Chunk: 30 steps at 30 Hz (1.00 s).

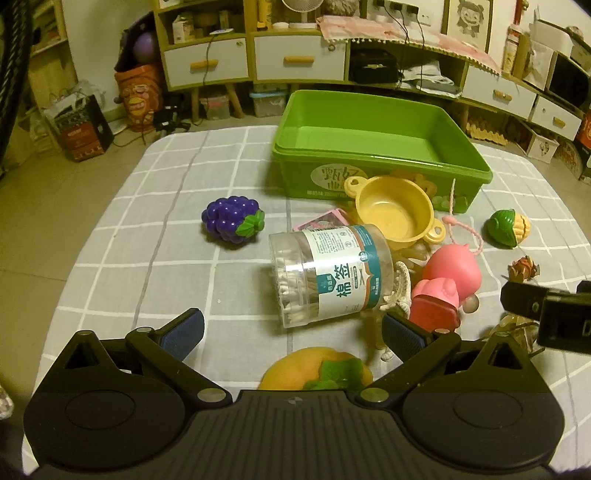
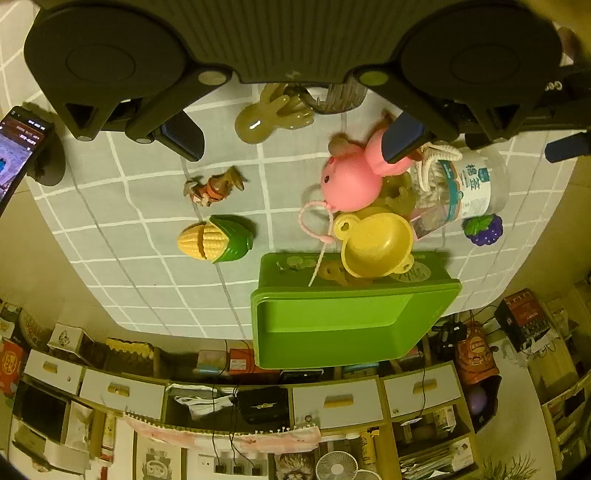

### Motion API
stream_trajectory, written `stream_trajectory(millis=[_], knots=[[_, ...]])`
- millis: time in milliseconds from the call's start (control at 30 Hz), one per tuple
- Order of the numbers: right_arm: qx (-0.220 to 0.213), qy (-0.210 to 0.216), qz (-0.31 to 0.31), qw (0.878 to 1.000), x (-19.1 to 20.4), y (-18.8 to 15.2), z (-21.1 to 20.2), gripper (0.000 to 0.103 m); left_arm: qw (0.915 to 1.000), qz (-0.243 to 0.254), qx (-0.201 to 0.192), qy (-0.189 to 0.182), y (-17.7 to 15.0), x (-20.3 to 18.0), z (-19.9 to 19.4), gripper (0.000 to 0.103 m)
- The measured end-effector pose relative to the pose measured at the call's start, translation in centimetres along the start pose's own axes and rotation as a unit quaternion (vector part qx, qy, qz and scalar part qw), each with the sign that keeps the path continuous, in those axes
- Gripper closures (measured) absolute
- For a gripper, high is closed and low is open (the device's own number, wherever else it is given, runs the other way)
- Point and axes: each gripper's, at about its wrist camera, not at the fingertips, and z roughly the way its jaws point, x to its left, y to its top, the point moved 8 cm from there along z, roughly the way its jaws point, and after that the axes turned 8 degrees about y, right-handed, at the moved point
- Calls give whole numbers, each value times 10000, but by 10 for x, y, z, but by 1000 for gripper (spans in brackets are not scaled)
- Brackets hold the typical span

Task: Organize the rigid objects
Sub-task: 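Grasp the yellow toy pot with the right gripper while the left grasps the purple grapes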

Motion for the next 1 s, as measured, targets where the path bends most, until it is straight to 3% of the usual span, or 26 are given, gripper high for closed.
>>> stream_trajectory(millis=[333, 633, 767, 1000], knots=[[41, 63, -6, 10000, -2, 11, 5, 20, 9999, 44, 15, -105, 7, 2, 0, 2], [44, 282, -83, 9996, 5, 39, 8, 20, 9993, 198, -101, -316, 39, 7, -2, 2], [-38, 820, 56, 9966, 17, 60, 12, 20, 9990, 137, 34, -420, 54, 16, 8, 2], [466, 1352, 244, 9894, 35, 81, 41, 20, 9995, 160, 195, -184, 75, 39, 38, 2]])
